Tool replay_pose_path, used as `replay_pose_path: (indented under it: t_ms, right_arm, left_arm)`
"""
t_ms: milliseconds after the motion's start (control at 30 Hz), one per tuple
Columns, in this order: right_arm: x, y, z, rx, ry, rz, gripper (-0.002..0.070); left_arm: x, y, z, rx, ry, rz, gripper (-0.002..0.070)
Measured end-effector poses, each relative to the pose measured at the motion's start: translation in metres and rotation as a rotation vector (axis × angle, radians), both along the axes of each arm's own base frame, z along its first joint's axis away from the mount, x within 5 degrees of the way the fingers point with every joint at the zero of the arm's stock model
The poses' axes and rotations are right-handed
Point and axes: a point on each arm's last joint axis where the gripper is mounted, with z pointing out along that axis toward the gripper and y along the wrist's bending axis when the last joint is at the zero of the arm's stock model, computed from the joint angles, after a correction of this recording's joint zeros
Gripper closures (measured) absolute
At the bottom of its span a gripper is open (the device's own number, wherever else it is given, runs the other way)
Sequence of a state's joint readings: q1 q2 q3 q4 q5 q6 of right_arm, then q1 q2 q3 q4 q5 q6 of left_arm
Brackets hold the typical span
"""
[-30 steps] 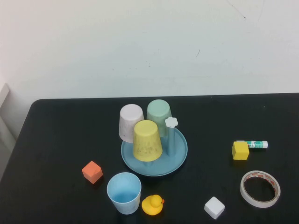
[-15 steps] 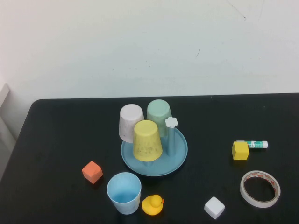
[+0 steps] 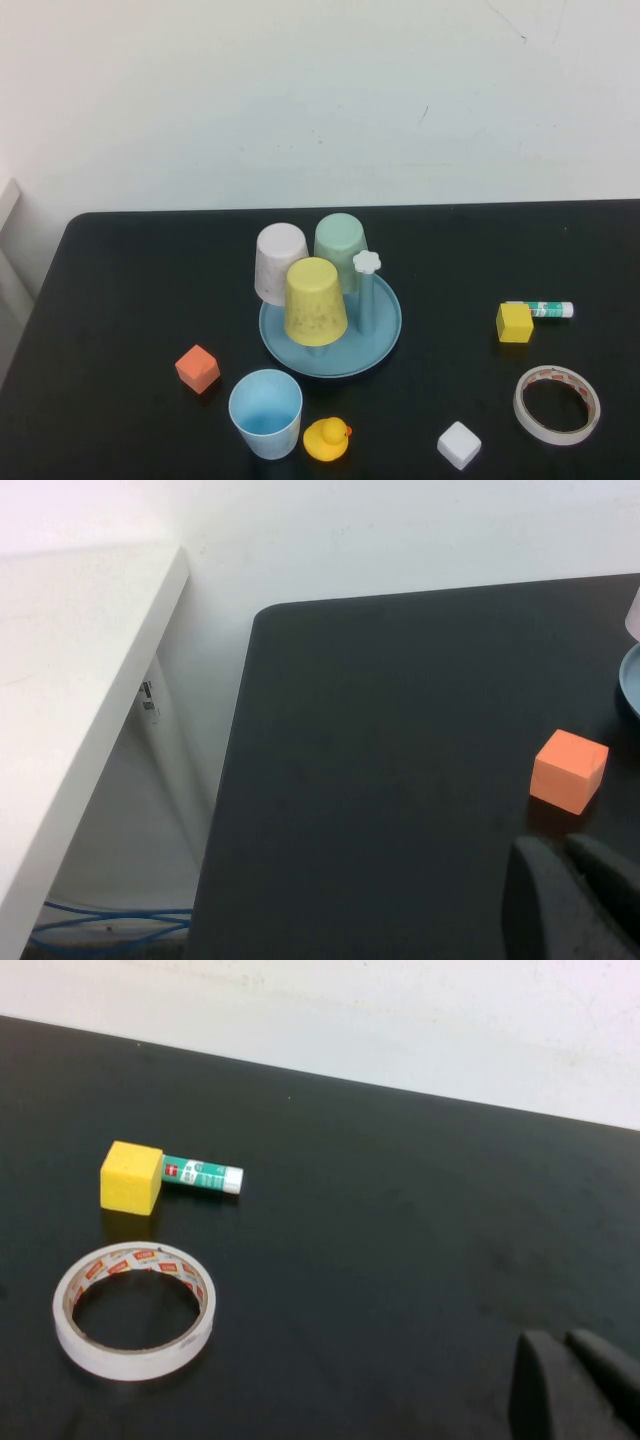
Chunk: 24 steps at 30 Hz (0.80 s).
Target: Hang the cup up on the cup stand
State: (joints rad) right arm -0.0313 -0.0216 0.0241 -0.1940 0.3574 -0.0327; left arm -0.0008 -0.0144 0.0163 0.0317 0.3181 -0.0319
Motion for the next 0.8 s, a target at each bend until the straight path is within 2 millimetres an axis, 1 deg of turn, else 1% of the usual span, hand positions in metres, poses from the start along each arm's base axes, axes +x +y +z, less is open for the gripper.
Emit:
replay_pose_path:
  t_ms: [200,300,367,467,533,667,800]
  right_arm:
    - [0.001,0.001,0.003,-0.002,-0.037,0.007,0.0678]
    - [0.003,0.001,0.008,-0.004,-0.095,0.018,0.0678]
    - [0.004,0.003,0.014,-0.008,-0.169,0.031,0.0678]
    - [0.005,0.005,0.027,-0.015,-0.324,0.06,0.0678]
    - [0.005,0.007,0.04,-0.024,-0.464,0.085,0.0678]
    - [-0.002,0.012,0.064,-0.026,-0.738,0.136,0.0678]
    - [-0.013,0.016,0.082,0.065,-0.965,0.198,0.0678]
  left_arm:
    - [0.0,0.0,0.001,0.0,-0.007,0.0,0.0677]
    - [0.001,0.0,0.003,-0.002,-0.043,-0.002,0.0677]
    - [0.002,0.0,0.008,-0.002,-0.098,-0.003,0.0677]
    - [0.004,-0.001,0.024,-0.001,-0.275,-0.009,0.0677]
    - [0.003,-0.001,0.037,-0.001,-0.417,-0.013,0.0677]
    - [-0.004,-0.002,0.059,0.0,-0.67,-0.021,0.0677]
    - [-0.014,-0.002,0.077,0.002,-0.896,-0.028,0.0677]
